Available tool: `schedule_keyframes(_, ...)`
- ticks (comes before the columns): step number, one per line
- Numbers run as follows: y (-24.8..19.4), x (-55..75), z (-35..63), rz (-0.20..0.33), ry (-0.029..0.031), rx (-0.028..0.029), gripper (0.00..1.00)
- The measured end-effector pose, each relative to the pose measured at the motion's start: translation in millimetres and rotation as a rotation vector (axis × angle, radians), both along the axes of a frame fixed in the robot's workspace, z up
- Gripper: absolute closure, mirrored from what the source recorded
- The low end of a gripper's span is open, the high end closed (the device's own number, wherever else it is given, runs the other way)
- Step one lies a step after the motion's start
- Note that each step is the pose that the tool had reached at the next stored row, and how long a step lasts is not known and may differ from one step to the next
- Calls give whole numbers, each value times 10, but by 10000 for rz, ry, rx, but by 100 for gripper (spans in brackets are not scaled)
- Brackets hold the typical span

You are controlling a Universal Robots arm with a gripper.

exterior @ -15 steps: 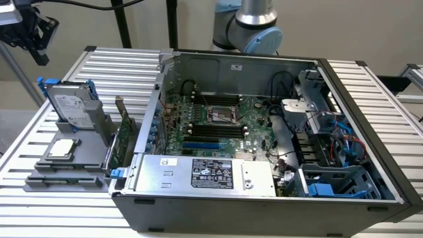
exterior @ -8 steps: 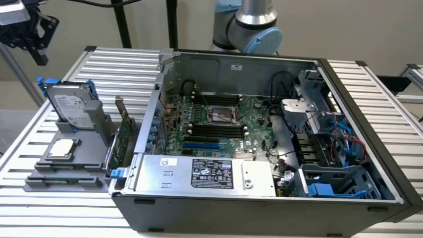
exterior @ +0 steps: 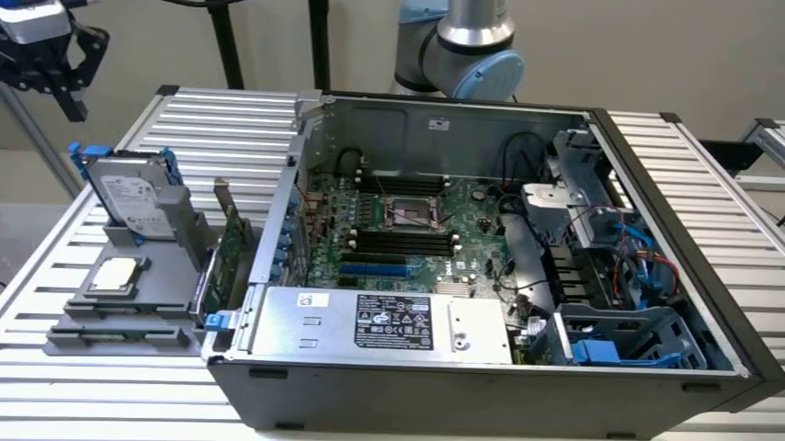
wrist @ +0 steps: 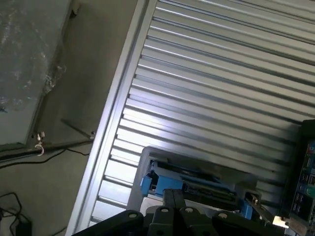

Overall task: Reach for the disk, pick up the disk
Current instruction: 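Pick up the disk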

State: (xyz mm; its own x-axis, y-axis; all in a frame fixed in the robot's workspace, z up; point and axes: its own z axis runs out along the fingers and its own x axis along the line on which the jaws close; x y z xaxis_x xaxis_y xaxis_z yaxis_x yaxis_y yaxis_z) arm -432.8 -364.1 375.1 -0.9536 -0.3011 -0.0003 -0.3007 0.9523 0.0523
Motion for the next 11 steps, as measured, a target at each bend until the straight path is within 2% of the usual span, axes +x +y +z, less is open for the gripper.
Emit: schedule_keyframes(11,0,0,-4,1995,0,0,89)
